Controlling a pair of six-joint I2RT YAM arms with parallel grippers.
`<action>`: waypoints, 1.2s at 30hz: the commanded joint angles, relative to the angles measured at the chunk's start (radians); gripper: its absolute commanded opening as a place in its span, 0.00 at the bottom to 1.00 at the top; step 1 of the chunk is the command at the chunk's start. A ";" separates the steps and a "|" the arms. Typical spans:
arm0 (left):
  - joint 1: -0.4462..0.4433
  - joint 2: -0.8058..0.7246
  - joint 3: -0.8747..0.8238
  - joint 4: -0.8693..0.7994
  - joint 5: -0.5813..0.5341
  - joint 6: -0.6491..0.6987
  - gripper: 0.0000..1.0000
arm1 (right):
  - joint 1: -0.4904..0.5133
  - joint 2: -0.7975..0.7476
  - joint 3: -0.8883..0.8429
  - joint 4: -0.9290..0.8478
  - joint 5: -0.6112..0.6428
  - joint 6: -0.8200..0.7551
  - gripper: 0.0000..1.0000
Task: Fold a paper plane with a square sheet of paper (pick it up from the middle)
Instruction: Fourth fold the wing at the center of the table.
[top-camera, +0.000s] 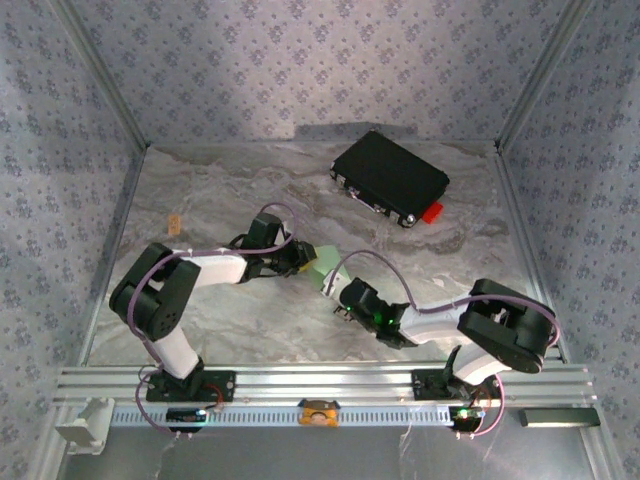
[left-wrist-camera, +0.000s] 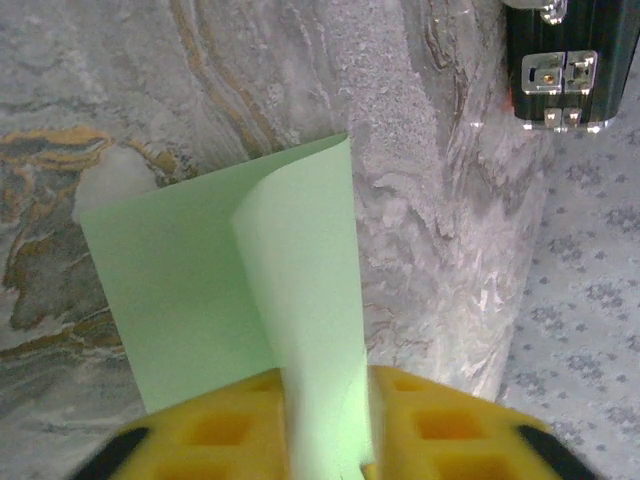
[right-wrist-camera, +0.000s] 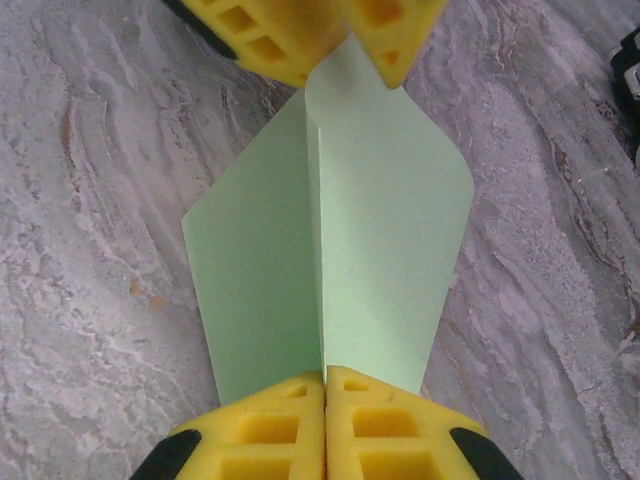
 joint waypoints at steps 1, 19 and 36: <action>-0.004 -0.054 0.023 -0.033 -0.022 0.020 0.37 | -0.010 -0.005 0.004 -0.012 -0.042 0.064 0.08; -0.002 -0.054 0.056 -0.100 -0.038 0.030 0.67 | -0.037 0.013 -0.005 0.065 -0.071 0.183 0.07; -0.004 0.041 0.140 -0.194 -0.002 0.039 0.19 | -0.031 -0.033 -0.002 -0.009 -0.062 0.146 0.14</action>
